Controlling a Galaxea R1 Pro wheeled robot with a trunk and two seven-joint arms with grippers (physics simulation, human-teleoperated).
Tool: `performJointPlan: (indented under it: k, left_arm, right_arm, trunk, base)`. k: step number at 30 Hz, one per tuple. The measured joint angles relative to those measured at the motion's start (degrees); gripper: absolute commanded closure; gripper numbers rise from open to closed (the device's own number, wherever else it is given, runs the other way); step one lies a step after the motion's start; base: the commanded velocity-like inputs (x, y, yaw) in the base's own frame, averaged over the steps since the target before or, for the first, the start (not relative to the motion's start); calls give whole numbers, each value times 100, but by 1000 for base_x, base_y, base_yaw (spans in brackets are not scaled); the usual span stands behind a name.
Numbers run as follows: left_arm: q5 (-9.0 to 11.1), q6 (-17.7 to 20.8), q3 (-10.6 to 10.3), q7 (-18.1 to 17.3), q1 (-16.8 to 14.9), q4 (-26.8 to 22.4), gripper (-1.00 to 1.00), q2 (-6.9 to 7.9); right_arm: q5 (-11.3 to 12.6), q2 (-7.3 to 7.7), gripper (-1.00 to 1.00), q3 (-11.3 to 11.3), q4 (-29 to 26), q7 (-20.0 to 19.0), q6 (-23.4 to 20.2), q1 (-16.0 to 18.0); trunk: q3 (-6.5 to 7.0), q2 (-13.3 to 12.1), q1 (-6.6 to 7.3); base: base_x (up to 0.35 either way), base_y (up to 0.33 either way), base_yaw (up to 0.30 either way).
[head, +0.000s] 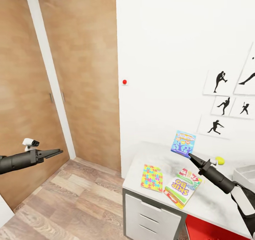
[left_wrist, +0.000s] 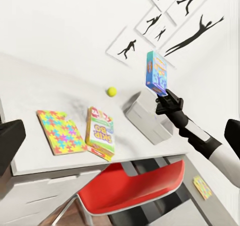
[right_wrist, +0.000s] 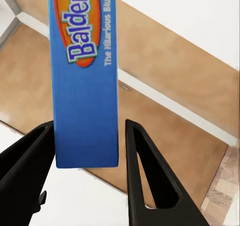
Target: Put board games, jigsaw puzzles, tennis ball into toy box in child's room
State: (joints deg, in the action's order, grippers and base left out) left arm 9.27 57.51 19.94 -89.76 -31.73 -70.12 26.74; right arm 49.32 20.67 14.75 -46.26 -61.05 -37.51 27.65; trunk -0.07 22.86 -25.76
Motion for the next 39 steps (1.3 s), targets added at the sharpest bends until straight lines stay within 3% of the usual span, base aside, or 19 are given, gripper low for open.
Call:
performJointPlan:
  k: [9, 19, 35, 38, 39]
  left_arm:
    - [0, -8, 0, 0, -1, 1, -100, 0]
    - [3, -11, 0, 0, 1, 2, -100, 3]
    - [-5, -11, -2, 1, 2, -1, -100, -4]
    - [-4, -11, -7, 1, 1, -3, -100, -6]
    - [-2, -11, -10, 0, 1, -2, -100, -9]
  right_arm:
    - [-2, 19, 100, 0, -1, 1, -7, 0]
    - [-2, 24, 100, 1, -2, 0, -12, 0]
    - [-9, -12, 100, -42, -63, 13, -5, 2]
    - [-112, -50, 100, -119, -163, 220, -14, 3]
    - [-227, -59, 100, -174, -190, 457, -30, -1]
  trunk:
    - [0, 0, 0]
    - [0, 1, 0]
    - [0, 1, 0]
    - [0, 0, 0]
    - [-1, 1, 0]
  base:
    - [0, -41, -275]
    - [0, -254, -253]
    - [17, -214, -17]
    - [5, -53, 0]
    - [2, -22, 0]
